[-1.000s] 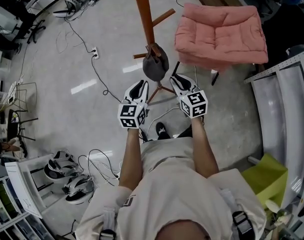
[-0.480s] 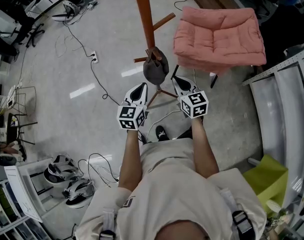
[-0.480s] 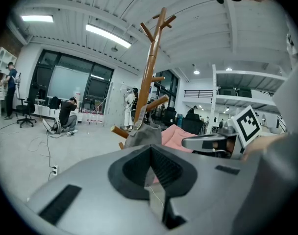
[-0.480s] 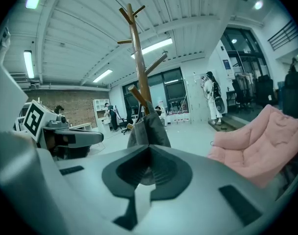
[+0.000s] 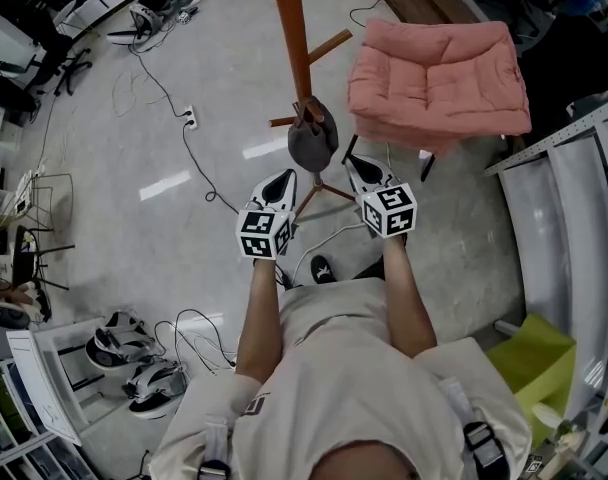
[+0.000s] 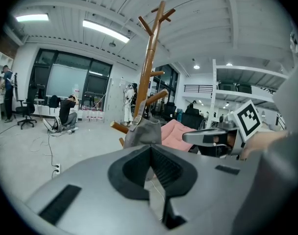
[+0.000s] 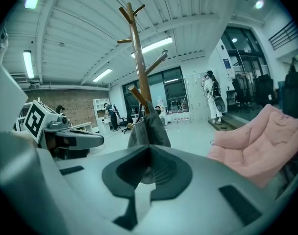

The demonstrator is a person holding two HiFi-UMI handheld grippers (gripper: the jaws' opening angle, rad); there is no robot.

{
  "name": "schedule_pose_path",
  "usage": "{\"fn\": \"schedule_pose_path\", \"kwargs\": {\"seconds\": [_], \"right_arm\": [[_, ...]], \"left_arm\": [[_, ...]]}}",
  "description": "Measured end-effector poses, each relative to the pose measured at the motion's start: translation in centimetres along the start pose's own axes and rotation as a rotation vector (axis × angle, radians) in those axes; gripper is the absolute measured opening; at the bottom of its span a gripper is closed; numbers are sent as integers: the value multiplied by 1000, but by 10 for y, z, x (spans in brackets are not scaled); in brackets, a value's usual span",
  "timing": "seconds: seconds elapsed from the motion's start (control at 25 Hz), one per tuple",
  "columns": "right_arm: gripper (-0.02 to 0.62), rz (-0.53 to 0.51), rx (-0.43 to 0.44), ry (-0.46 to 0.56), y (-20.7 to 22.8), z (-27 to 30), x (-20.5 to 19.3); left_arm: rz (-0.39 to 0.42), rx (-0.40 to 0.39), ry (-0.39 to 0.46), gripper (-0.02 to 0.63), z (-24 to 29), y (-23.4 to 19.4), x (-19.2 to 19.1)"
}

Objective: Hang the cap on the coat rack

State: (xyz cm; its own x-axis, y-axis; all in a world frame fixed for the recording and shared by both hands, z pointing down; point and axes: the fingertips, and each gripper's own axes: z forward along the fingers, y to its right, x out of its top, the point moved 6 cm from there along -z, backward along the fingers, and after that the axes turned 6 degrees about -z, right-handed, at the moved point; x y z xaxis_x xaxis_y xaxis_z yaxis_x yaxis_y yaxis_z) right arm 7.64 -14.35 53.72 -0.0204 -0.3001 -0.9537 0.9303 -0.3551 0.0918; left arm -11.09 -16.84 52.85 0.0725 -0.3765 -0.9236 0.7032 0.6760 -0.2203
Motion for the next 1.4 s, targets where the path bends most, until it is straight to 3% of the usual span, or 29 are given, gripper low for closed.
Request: {"fn": "schedule_pose_path", "kwargs": {"seconds": [1.4], "right_arm": [[3, -75, 59, -68, -16, -2, -9]], "left_arm": [[2, -15, 22, 6, 1, 5, 4]]}}
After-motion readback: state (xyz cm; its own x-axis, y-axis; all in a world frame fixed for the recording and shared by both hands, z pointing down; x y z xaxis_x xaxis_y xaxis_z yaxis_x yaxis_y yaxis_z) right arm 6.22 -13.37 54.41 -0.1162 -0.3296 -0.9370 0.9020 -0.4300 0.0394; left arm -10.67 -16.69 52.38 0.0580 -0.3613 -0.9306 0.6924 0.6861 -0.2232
